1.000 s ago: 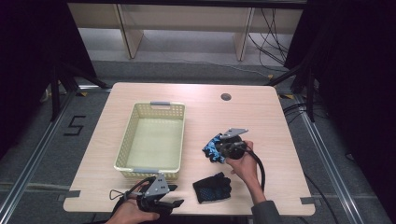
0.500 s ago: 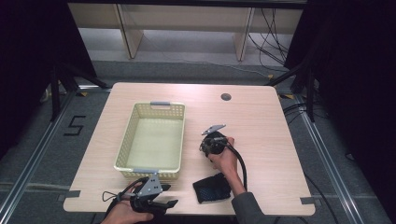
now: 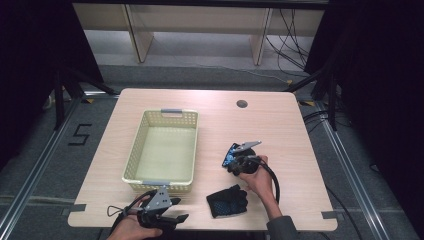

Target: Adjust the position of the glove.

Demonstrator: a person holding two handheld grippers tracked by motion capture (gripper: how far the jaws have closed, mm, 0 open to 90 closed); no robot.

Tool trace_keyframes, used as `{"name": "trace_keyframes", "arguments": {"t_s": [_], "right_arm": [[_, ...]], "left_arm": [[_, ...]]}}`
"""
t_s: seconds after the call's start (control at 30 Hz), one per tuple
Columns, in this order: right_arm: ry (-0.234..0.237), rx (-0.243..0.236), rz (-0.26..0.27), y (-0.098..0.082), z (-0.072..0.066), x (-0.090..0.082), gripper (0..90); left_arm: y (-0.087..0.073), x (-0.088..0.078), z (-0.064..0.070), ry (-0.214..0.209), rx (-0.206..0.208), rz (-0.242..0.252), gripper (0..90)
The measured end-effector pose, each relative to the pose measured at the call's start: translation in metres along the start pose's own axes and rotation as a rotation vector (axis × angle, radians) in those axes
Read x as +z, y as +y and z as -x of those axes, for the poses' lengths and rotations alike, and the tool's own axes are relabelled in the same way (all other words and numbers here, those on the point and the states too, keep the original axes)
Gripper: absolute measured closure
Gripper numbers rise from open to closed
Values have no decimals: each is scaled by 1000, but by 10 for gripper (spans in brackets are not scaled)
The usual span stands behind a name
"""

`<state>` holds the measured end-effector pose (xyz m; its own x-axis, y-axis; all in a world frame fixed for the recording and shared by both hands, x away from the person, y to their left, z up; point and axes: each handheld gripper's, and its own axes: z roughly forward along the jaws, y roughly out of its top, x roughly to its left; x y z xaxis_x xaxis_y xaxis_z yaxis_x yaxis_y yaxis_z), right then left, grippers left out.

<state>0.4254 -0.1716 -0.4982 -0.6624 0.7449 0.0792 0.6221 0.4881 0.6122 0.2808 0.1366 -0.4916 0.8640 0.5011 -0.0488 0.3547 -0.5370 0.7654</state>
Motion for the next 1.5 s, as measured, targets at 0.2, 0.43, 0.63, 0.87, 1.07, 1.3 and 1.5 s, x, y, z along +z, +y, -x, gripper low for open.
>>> {"name": "trace_keyframes", "arguments": {"t_s": [0.2, 0.43, 0.63, 0.87, 1.07, 1.3, 1.5], "right_arm": [[-11, -11, -10, -11, 7, -11, 900], [-15, 21, 3, -33, 24, -29, 900], [-34, 57, 0, -47, 42, -44, 900], [-99, 134, -20, -54, 61, -55, 900], [-121, 159, -16, -55, 70, -58, 900], [-139, 106, 42, -48, 70, -61, 826], [-178, 37, 56, -25, 81, -57, 721]], "left_arm": [[-1, -1, 1, 0, -17, 2, 423], [-1, 0, 3, -6, -45, 18, 425], [-1, 0, 3, -10, -29, 22, 426], [0, -1, 3, -11, -10, 11, 429], [0, -2, 3, -6, -11, 8, 430], [0, -1, 5, -13, -32, 29, 429], [0, -1, 4, -13, -19, 17, 429]]}}
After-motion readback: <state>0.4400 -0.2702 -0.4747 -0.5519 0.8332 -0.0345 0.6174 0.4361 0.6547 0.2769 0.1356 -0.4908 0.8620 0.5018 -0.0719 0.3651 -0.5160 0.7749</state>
